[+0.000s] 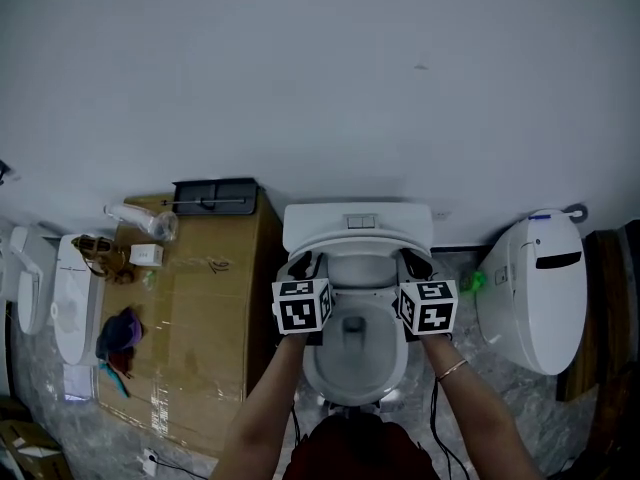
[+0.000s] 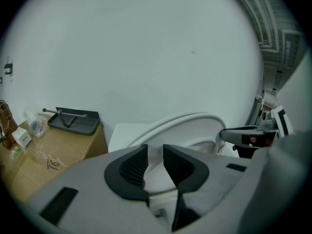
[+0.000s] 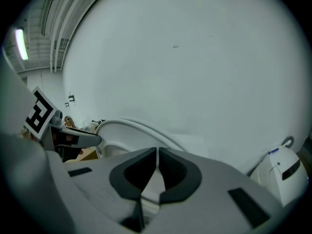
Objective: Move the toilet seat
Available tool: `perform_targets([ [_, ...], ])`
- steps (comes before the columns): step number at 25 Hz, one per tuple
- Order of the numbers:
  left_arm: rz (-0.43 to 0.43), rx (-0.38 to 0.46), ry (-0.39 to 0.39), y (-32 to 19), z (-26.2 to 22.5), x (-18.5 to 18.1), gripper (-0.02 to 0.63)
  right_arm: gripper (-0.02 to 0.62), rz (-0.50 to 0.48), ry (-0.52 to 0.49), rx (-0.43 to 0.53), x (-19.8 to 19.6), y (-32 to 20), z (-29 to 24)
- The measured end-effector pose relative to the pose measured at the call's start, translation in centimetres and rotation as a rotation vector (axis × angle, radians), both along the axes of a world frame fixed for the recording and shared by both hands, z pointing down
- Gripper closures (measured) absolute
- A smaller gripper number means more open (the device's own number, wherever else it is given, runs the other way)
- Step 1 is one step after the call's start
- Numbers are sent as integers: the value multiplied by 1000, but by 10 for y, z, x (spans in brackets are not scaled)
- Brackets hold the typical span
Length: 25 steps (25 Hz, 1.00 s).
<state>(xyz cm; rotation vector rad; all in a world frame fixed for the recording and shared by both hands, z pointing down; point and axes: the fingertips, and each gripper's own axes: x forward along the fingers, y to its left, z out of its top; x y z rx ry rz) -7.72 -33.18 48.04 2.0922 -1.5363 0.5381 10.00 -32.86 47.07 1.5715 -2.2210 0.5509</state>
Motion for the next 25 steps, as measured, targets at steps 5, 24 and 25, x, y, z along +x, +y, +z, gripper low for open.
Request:
perform_targets([
  [5,1,3,-32,1,1,-2,492,566,5,2,-7,-1,0,2],
  [24,66,216,19,70,-63,1,578,566,-51,-262,69,-5,79,-62],
  [25,75,224,24,79,-65,2,578,566,-59,-272,71,-7,88,-65],
])
